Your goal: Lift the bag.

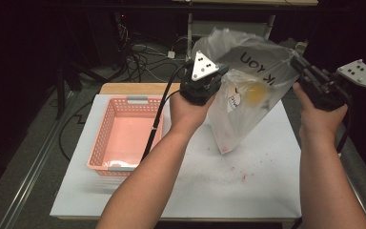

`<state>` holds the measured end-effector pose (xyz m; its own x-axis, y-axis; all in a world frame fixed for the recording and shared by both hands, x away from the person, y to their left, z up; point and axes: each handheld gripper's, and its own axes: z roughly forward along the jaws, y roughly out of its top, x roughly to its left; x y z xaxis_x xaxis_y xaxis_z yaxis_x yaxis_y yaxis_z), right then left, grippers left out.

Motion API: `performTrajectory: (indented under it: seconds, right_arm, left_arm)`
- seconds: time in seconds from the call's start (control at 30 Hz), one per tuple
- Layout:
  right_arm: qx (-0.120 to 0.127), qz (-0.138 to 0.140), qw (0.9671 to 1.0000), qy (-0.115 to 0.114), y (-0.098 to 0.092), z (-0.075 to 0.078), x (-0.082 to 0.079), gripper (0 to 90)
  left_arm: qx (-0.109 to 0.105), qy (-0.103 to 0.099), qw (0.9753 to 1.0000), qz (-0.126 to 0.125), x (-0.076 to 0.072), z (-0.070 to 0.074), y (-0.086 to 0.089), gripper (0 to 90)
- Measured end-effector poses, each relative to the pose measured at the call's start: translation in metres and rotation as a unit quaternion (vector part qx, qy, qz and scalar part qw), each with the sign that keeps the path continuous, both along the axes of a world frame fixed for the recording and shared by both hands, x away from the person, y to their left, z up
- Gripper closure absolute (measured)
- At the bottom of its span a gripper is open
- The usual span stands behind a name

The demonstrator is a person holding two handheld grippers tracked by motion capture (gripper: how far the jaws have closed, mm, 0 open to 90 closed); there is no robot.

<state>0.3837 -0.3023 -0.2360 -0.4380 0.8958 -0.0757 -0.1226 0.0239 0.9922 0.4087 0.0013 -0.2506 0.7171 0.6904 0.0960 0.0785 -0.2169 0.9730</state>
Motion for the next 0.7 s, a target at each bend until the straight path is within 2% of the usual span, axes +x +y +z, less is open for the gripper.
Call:
performTrajectory:
  seconds: [0.1,0.3,0.33,0.4,0.53,0.63,0.7]
  right_arm:
    - [-0.003,-0.001,0.9999,0.010,-0.001,-0.012,0.002,90.0]
    - [-0.011,0.004,0.9993,0.034,-0.001,-0.029,0.006,90.0]
    - [-0.015,0.005,0.9992,0.037,-0.001,-0.031,0.007,90.0]
    - [-0.015,0.002,0.9990,0.043,-0.001,-0.035,0.007,90.0]
    - [-0.023,-0.001,0.9984,0.052,-0.003,-0.040,0.009,90.0]
    - [-0.024,-0.004,0.9982,0.054,-0.003,-0.040,0.010,90.0]
    - [-0.028,-0.007,0.9981,0.055,-0.004,-0.040,0.011,90.0]
  left_arm:
    - [0.004,0.022,0.9997,-0.002,0.006,-0.013,0.001,88.3]
    - [0.014,0.039,0.9991,-0.006,0.007,-0.026,0.009,87.7]
    - [0.010,0.045,0.9989,-0.008,0.006,-0.027,0.012,82.6]
    - [0.005,0.041,0.9991,-0.008,0.000,-0.028,0.020,76.0]
    - [0.007,0.040,0.9992,-0.005,-0.015,-0.030,0.035,58.5]
    - [0.003,0.032,0.9995,0.005,-0.030,-0.032,0.051,50.6]
    - [-0.011,0.020,0.9997,0.010,-0.043,-0.033,0.063,48.2]
